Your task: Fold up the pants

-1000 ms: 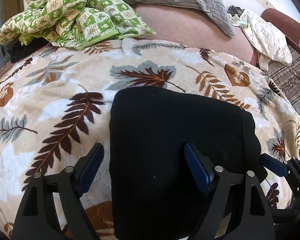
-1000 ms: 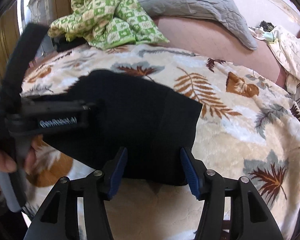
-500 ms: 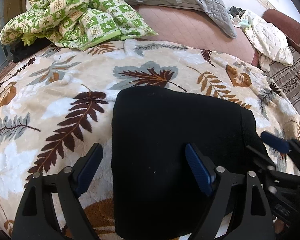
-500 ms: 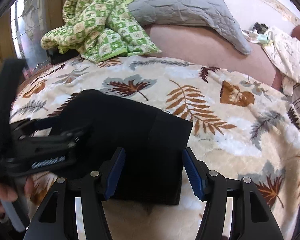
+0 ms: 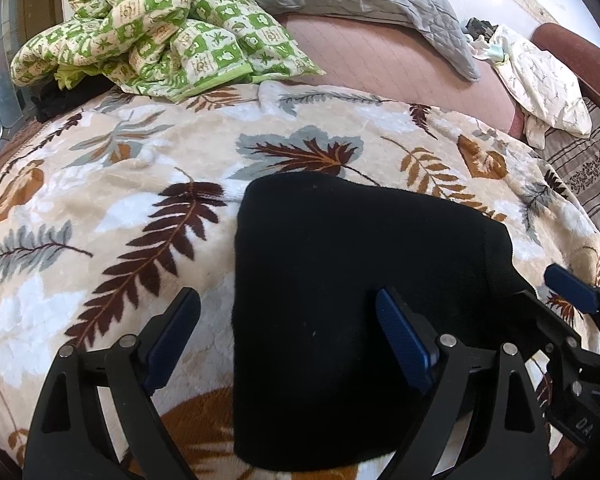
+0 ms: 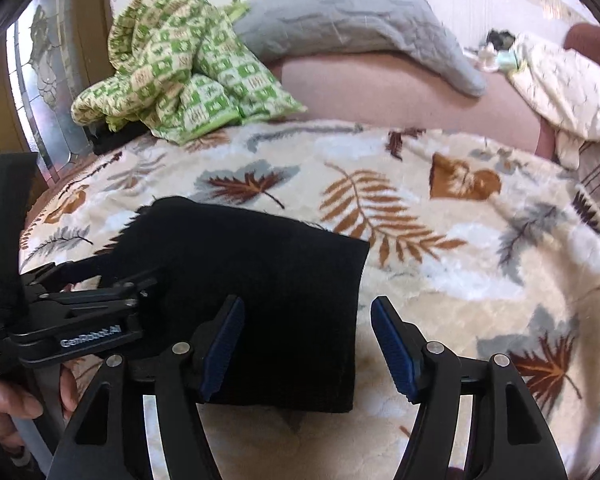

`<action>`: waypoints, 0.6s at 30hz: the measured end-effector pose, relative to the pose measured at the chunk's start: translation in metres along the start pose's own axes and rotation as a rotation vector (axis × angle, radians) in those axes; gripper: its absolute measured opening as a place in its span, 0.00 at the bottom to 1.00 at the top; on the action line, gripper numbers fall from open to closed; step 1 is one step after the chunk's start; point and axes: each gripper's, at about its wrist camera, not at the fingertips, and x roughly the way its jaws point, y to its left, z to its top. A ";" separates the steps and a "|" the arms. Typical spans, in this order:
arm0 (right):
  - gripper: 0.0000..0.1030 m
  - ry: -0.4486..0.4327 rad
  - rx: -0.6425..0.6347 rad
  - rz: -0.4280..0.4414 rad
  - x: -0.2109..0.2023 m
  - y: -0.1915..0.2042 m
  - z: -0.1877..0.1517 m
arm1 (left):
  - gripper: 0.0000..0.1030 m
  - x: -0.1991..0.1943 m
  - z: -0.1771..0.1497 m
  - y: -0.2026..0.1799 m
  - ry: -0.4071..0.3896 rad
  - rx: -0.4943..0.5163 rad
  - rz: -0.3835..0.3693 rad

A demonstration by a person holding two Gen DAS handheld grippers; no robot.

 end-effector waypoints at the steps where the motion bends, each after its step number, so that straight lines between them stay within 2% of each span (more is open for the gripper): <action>1: 0.67 -0.010 -0.009 -0.006 -0.004 0.002 0.000 | 0.88 -0.004 0.000 0.000 -0.007 0.002 0.010; 13: 0.72 -0.081 -0.013 -0.025 -0.039 0.018 -0.007 | 0.88 -0.060 -0.012 0.000 -0.119 0.046 0.065; 18: 0.74 -0.101 -0.019 -0.029 -0.055 0.022 -0.013 | 0.88 -0.076 -0.019 0.003 -0.139 0.041 0.069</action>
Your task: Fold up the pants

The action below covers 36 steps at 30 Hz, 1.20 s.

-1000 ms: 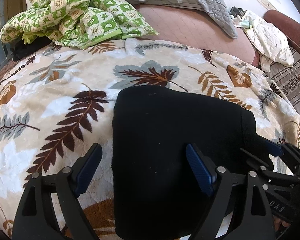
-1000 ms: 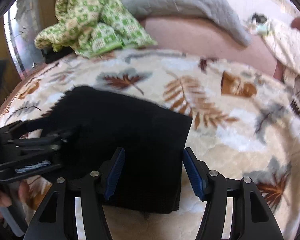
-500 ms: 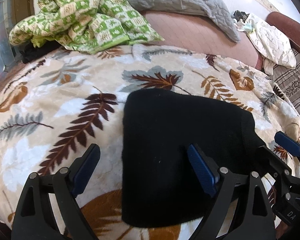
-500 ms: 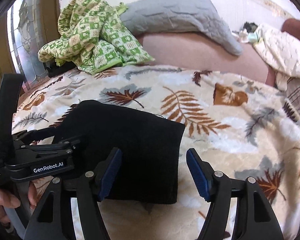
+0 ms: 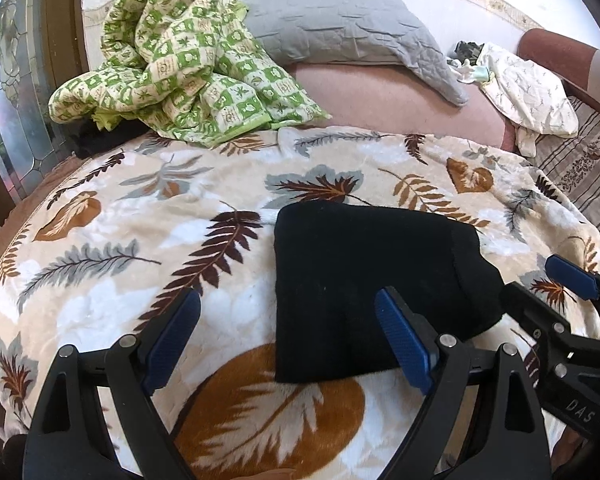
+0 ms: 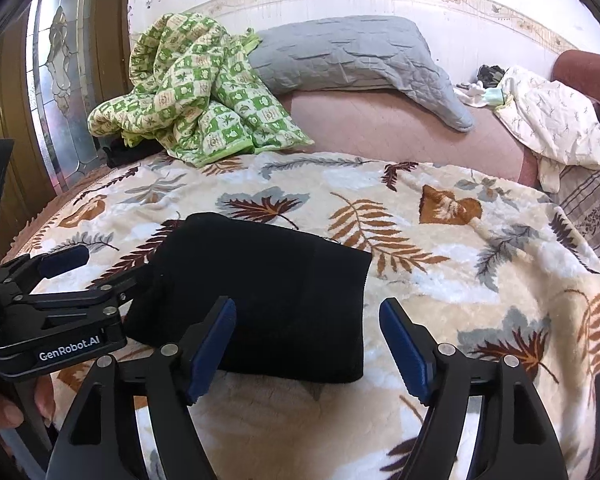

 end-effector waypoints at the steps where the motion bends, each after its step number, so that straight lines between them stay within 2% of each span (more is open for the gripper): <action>1: 0.75 -0.005 0.002 -0.001 -0.003 0.000 -0.001 | 0.88 -0.002 -0.001 0.000 0.000 -0.002 0.001; 6: 0.79 -0.019 0.011 -0.014 -0.017 -0.002 -0.005 | 0.88 -0.011 -0.009 0.003 0.002 -0.021 0.001; 18: 0.80 -0.004 0.006 -0.018 -0.030 0.001 -0.020 | 0.88 -0.029 -0.019 0.003 -0.015 -0.018 -0.008; 36: 0.80 0.006 0.007 -0.027 -0.034 0.000 -0.026 | 0.88 -0.036 -0.023 0.002 -0.020 -0.016 -0.005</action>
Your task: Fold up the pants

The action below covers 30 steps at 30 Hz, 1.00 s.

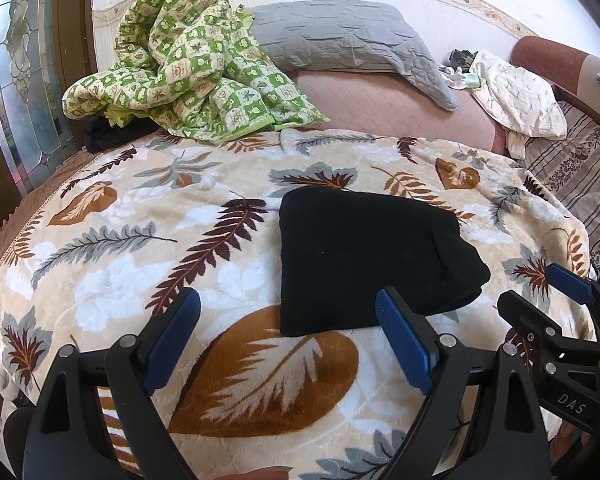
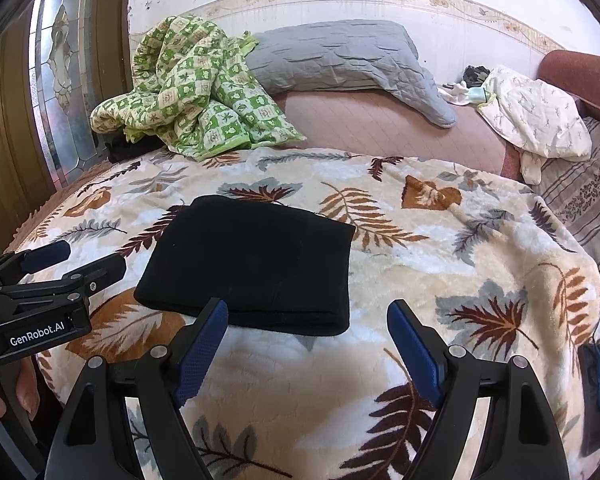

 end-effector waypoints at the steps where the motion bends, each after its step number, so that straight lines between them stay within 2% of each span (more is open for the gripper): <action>1: 0.80 0.001 0.000 0.000 0.000 0.000 0.000 | 0.88 0.000 0.000 0.000 0.000 0.001 0.000; 30: 0.80 0.026 -0.007 -0.002 0.005 -0.004 -0.005 | 0.88 0.003 -0.005 -0.001 0.019 0.007 -0.008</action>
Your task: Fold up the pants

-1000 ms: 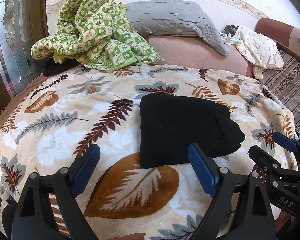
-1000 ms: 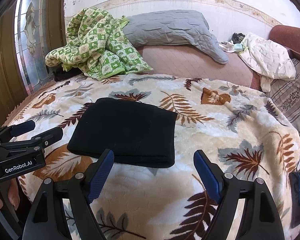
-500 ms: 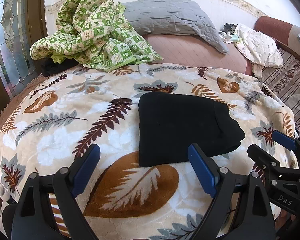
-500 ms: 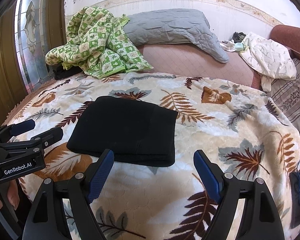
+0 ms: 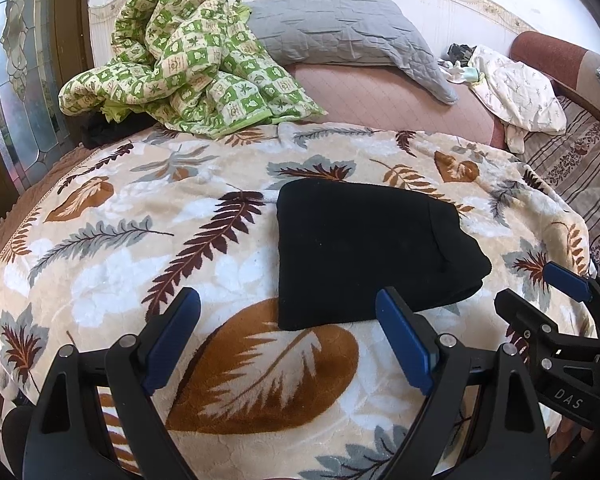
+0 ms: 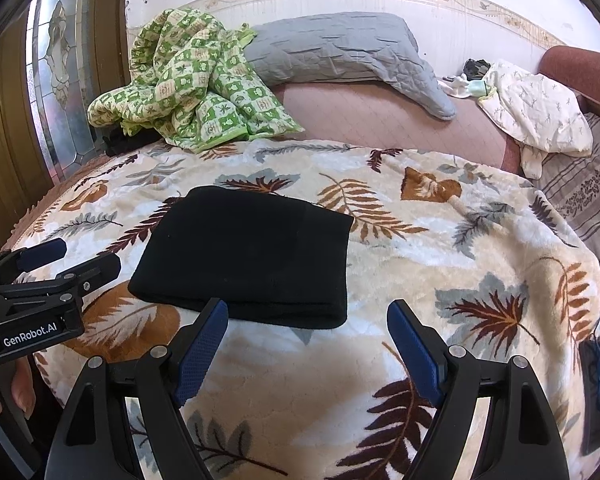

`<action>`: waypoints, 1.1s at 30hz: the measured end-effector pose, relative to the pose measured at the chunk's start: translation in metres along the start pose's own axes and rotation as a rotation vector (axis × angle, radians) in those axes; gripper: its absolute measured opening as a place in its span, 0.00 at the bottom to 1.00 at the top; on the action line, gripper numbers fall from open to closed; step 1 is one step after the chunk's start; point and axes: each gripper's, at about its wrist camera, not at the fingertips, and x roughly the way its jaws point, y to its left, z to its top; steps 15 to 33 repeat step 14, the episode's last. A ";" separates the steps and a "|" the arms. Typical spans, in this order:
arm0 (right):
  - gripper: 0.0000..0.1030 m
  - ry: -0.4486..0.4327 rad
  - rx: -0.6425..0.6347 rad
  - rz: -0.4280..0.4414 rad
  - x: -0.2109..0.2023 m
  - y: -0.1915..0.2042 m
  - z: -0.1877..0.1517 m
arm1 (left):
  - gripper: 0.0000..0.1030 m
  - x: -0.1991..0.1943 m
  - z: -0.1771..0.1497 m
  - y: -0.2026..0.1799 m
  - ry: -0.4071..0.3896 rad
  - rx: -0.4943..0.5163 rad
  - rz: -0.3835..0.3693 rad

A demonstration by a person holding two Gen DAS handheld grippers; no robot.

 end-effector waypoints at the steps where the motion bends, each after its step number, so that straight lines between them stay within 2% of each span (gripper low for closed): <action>1: 0.80 0.001 0.000 0.000 0.000 0.000 0.000 | 0.88 0.000 0.000 0.000 0.001 0.000 0.001; 33: 0.80 0.010 0.009 -0.006 0.000 -0.006 -0.004 | 0.88 -0.003 -0.004 0.001 -0.005 0.001 -0.022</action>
